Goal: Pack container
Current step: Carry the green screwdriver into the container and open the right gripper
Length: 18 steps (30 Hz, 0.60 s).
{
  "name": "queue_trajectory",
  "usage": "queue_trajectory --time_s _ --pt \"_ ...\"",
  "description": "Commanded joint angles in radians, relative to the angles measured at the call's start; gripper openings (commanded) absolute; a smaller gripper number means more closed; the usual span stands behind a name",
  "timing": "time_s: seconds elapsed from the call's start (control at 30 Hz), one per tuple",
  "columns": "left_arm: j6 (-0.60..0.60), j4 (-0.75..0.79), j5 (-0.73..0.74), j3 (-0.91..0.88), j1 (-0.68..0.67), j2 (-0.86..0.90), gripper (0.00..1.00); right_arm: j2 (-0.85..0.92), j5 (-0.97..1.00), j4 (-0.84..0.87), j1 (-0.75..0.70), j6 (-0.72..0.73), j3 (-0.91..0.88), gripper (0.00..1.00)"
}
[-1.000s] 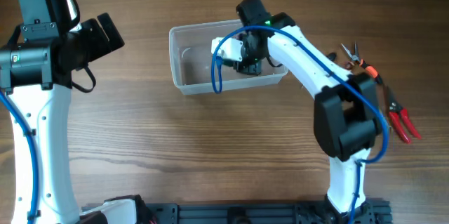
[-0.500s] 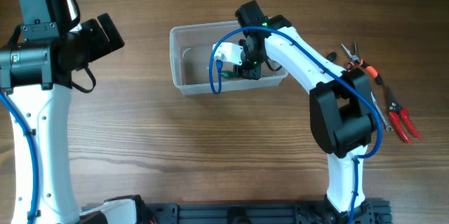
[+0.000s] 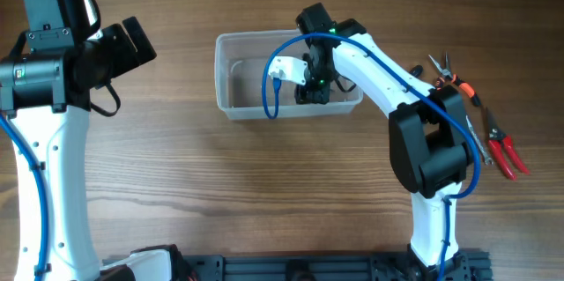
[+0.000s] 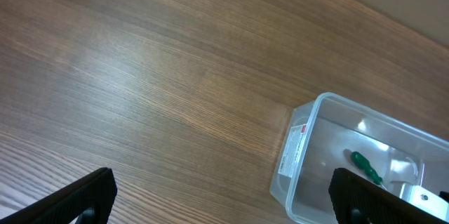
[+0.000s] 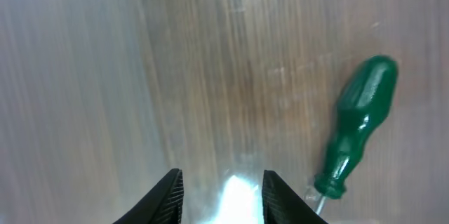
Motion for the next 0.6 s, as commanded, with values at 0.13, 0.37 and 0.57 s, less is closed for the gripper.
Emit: queue_trajectory --time_s 0.13,0.37,0.57 --pt "-0.01 0.0 0.001 0.002 0.005 0.008 1.0 0.002 -0.028 -0.039 0.002 0.082 -0.001 0.4" --pt "-0.009 0.0 0.001 0.002 0.005 0.008 1.0 0.002 -0.039 -0.002 0.002 0.127 0.002 0.56" --pt "-0.009 0.004 0.001 0.002 0.005 0.008 1.0 -0.008 0.041 0.03 0.0 0.449 0.171 0.62"
